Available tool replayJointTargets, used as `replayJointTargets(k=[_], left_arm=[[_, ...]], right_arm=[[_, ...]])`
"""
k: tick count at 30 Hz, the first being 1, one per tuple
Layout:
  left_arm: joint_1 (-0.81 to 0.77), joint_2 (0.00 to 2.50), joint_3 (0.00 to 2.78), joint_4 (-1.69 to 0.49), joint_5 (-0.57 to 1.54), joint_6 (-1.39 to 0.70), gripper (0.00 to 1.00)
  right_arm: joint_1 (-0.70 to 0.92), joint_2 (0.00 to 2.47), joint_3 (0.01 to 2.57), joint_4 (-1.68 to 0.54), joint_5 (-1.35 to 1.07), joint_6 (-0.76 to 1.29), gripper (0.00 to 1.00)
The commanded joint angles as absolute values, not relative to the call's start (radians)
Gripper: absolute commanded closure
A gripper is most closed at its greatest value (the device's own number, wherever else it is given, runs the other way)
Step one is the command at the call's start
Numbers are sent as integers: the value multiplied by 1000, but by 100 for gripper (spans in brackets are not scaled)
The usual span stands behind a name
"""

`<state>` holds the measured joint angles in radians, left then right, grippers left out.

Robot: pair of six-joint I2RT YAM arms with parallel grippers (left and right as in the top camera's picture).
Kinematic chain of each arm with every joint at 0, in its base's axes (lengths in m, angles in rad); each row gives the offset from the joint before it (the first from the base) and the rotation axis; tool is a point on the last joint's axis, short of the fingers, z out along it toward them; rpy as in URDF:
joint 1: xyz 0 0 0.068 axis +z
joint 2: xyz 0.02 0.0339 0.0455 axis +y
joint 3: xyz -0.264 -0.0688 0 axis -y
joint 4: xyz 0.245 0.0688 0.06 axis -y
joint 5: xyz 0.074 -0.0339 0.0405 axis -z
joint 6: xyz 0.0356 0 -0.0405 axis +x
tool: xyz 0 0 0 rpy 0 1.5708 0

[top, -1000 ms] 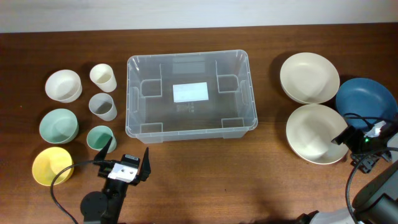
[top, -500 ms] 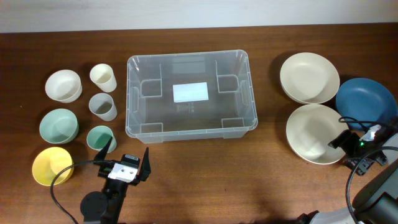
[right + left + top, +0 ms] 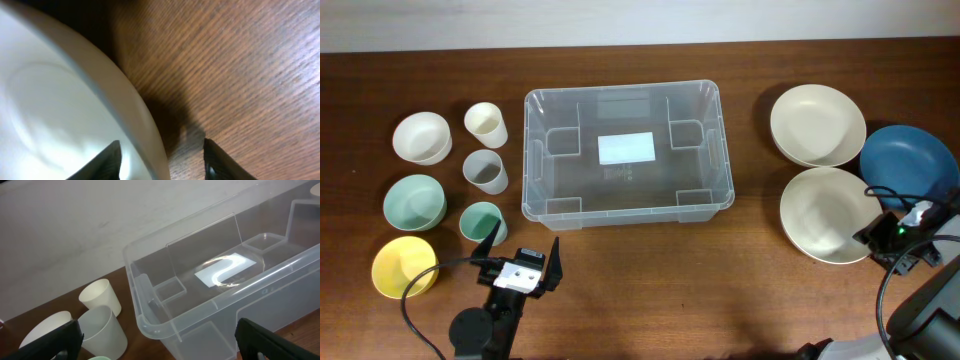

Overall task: Pack container
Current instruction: 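Move the right gripper to the rim of the front cream bowl, then grasp the cream bowl rim with the right gripper and lift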

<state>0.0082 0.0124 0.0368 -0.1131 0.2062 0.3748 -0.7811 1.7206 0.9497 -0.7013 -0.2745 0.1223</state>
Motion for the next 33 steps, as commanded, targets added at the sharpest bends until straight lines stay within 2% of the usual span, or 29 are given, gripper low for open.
replayJointTargets(k=[1,6,9,11,22,33], left_arm=[[12,6,32,-113,211,384,0],[12,6,32,-113,211,384,1],[12,6,32,-113,211,384,1],[12,6,32,-113,211,384,1],[12,6,32,-113,211,384,1],[12,6,32,-113,211,384,1]], right_arm=[[-778,1725,931,-700,-285,133,60],[-778,1725,931,-723,-284,155,71],[-779,1725,931,-740,-283,165,88],[-779,1725,931,-751,-281,171,96],[-781,1724,931,-824,-291,173,96],[-912,1656,931,-909,-652,33,96]])
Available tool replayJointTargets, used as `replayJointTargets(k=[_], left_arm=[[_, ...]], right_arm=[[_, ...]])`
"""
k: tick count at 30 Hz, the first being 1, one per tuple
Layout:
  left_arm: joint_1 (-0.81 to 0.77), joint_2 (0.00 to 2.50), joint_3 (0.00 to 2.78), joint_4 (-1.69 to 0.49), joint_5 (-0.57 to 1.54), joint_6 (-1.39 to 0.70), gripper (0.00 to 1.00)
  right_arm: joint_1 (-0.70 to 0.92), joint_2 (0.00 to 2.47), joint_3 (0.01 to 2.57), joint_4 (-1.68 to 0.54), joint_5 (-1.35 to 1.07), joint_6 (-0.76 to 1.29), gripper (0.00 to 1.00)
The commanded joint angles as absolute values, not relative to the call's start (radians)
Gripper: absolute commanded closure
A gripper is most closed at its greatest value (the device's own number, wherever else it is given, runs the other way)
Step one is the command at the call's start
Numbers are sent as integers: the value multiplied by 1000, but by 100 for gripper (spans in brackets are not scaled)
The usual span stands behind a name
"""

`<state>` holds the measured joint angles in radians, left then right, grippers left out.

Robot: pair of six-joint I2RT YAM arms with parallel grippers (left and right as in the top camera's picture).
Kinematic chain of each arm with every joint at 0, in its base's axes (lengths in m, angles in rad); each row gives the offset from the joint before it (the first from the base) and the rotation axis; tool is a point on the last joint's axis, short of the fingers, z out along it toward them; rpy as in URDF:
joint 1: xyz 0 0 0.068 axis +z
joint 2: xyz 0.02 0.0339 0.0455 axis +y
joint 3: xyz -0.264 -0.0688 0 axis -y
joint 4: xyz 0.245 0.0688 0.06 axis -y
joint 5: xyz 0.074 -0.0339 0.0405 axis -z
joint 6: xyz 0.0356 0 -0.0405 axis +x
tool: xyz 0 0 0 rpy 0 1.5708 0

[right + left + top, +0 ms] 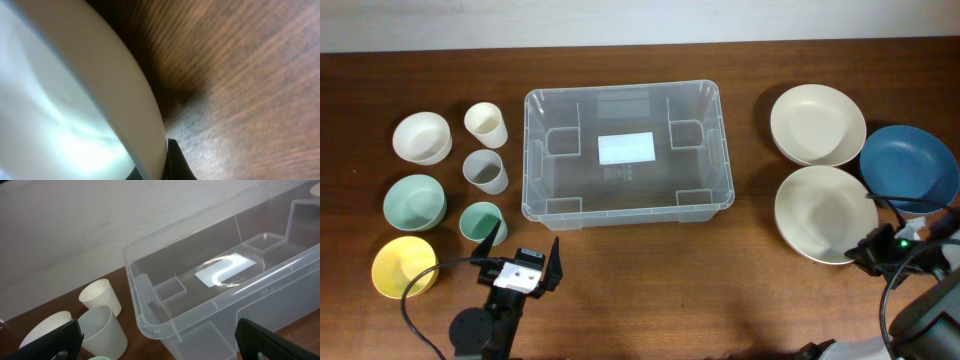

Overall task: Pack container
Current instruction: 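Grasp the cream bowl rim with the right gripper and lift, then carry the cream bowl into the bin and release it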

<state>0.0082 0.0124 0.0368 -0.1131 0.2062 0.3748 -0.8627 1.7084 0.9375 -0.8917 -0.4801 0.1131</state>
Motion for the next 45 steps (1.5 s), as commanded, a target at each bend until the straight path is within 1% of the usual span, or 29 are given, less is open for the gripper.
replayJointTargets(k=[1,5,8,12,14,16,20,23,24,25,26,30,33,37,45], left_arm=[[12,6,32,-113,211,384,1],[12,6,32,-113,211,384,1],[12,6,32,-113,211,384,1],[12,6,32,-113,211,384,1],[12,6,32,-113,211,384,1],[12,6,32,-113,211,384,1],[12,6,32,-113,211,384,1],[12,6,32,-113,211,384,1],[12,6,32,-113,211,384,1],[12,6,32,-113,211,384,1],[12,6,32,-113,211,384,1],[12,6,32,-113,211,384,0],[12,6,32,-113,211,384,1],[12,6,32,-113,211,384,1],[12,6,32,-113,211,384,0]], right_arm=[[-930,1645,931,-924,-692,7,96],[-1007,1581,933,-1012,-838,-96,96],[-1035,1519,943,-1080,-872,-126,96],[-1023,1405,1003,-1175,-892,-123,96],[-994,1340,1061,-1213,-892,-118,96],[-944,1282,1128,-1234,-876,-65,96],[-772,1202,1265,-1210,-862,92,96],[-569,1183,1356,-1125,-743,273,96],[-495,1184,1375,-1089,-688,332,96],[-350,1188,1390,-1007,-582,439,96],[-247,1195,1390,-948,-510,507,96],[25,1256,1390,-804,-339,629,96],[160,1327,1390,-715,-250,671,96],[290,1437,1390,-607,-146,717,96],[429,1632,1390,-439,-145,742,96]])
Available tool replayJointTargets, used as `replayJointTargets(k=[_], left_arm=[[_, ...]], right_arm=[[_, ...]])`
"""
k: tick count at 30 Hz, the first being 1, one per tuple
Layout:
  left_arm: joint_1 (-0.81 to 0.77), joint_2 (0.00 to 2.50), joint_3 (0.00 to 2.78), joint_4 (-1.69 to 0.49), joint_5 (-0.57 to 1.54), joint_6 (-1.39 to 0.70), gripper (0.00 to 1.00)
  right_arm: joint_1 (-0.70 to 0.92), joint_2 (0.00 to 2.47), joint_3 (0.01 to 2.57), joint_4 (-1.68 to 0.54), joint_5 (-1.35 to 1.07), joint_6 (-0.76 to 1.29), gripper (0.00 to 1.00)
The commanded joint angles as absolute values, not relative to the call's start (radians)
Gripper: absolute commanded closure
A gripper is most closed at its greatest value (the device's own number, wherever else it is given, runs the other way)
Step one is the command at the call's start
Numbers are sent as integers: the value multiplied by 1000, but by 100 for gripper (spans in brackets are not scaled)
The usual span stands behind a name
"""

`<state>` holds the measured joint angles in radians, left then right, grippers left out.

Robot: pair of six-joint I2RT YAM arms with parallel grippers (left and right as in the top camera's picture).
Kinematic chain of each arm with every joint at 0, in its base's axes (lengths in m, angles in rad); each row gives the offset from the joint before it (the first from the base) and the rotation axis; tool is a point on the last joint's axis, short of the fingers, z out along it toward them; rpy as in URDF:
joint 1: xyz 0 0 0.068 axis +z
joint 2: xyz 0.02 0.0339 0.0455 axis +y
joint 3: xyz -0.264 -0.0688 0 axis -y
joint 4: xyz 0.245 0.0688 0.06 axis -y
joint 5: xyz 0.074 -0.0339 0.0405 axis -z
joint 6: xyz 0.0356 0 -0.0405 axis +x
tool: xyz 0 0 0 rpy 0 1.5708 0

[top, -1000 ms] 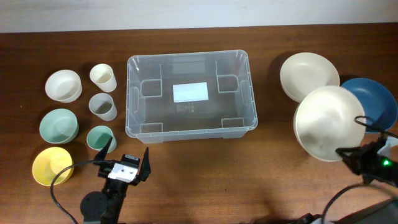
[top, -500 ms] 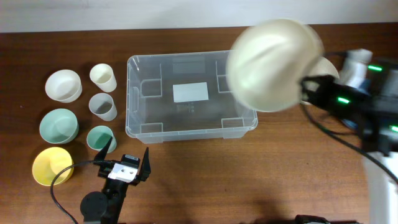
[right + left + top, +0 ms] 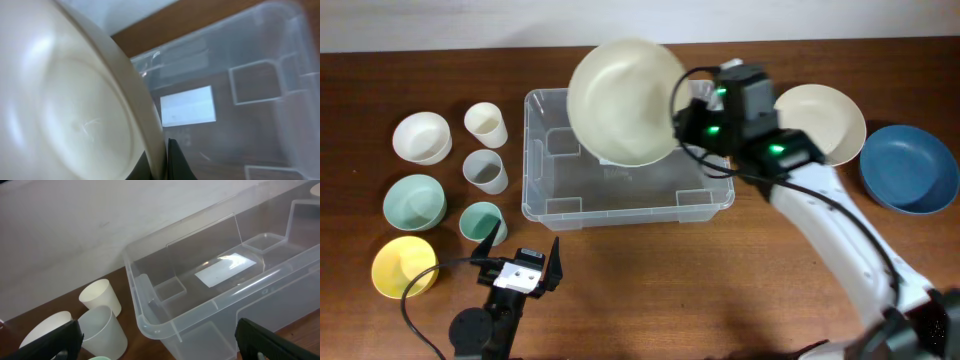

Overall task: Pack container
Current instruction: 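Carry the cream bowl into the bin and release it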

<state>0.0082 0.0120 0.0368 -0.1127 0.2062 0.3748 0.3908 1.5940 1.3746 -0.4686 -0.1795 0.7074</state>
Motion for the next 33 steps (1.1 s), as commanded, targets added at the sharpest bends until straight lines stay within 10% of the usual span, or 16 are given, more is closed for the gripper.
replayJointTargets(k=[1,33], left_arm=[[12,6,32,-113,211,384,1],[12,6,32,-113,211,384,1]], right_arm=[[440,1652,1390,-427,-145,742,96],[511,1923,1390,-431,-213,793,95]])
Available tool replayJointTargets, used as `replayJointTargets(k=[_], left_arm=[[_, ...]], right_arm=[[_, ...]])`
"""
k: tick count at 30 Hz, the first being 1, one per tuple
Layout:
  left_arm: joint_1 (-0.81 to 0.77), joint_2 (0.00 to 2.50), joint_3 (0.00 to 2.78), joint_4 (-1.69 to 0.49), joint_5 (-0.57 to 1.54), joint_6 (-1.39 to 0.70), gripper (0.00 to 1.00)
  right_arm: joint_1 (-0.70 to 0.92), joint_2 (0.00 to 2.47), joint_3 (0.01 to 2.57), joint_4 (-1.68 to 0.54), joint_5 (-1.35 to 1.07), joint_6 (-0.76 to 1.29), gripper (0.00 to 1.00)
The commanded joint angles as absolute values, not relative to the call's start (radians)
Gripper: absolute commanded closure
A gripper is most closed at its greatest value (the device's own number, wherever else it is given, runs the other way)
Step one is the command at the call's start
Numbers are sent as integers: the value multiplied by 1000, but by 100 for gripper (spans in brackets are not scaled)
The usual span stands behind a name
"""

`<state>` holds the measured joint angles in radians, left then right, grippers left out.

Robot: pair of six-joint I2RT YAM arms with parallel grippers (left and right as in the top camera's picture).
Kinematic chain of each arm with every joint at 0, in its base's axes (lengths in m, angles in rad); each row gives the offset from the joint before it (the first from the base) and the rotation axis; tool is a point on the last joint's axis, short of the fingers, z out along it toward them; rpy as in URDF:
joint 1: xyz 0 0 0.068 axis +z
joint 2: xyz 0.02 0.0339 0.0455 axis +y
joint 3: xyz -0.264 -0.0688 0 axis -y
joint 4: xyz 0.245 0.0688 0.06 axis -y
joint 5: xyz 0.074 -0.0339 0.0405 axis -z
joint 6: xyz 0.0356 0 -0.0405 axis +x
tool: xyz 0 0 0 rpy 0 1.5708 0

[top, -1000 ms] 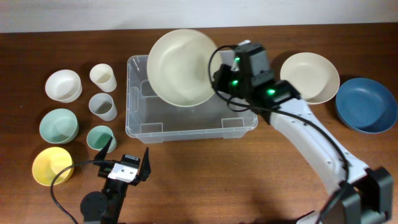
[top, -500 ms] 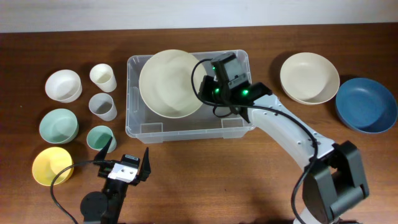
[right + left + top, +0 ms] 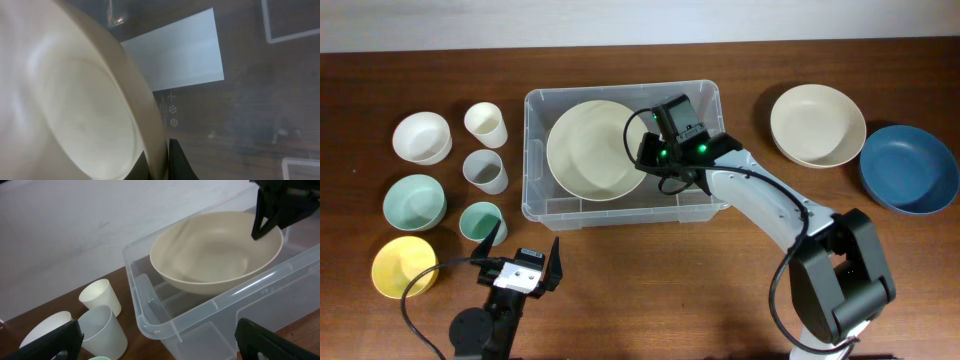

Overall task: Pack container
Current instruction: 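Carry the cream bowl into the bin and release it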

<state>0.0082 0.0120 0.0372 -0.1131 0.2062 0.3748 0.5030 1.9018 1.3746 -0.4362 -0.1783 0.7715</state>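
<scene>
The clear plastic container (image 3: 705,100) stands mid-table. A cream bowl (image 3: 588,150) sits low in its left half, slightly tilted; I cannot tell whether it touches the floor. My right gripper (image 3: 645,155) is shut on the bowl's right rim. The right wrist view shows the rim (image 3: 145,110) pinched at the gripper (image 3: 162,160), above the container's white label (image 3: 175,55). In the left wrist view the bowl (image 3: 215,255) shows level with the container's rim (image 3: 150,325). My left gripper (image 3: 525,262) is open near the front edge, holding nothing.
Right of the container lie another cream bowl (image 3: 817,124) and a blue bowl (image 3: 909,168). On the left are a cream cup (image 3: 485,124), grey cup (image 3: 486,171), green cup (image 3: 480,222), white bowl (image 3: 422,137), green bowl (image 3: 415,202) and yellow bowl (image 3: 404,266).
The right gripper held the cream bowl tilted high over the container's back; now the bowl is down inside the container's left half, still gripped. The left arm has not moved.
The right gripper was open around the rim of the nearer cream bowl at the table's right. Then it was shut on that rim. Then the bowl was held above the container, and now it is inside it. The left arm stayed still throughout.
</scene>
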Motion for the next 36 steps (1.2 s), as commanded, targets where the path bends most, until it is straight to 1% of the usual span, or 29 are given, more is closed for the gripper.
replayJointTargets(k=[1,7,10,29,31,33,34,36], left_arm=[[12,6,32,-113,211,384,1],[12,6,32,-113,211,384,1],[12,6,32,-113,211,384,1],[12,6,32,-113,211,384,1],[12,6,32,-113,211,384,1],[12,6,32,-113,211,384,1],[12,6,32,-113,211,384,1],[12,6,32,-113,211,384,1]], right_arm=[[511,1933,1390,-429,-222,796,95],[511,1953,1390,-426,-233,796,94],[513,1967,1390,-426,-234,800,90],[513,1995,1390,-400,-315,802,88],[513,1995,1390,-401,-315,802,84],[513,1995,1390,-404,-315,802,75],[513,1995,1390,-405,-315,802,67],[513,1995,1390,-408,-315,802,56]])
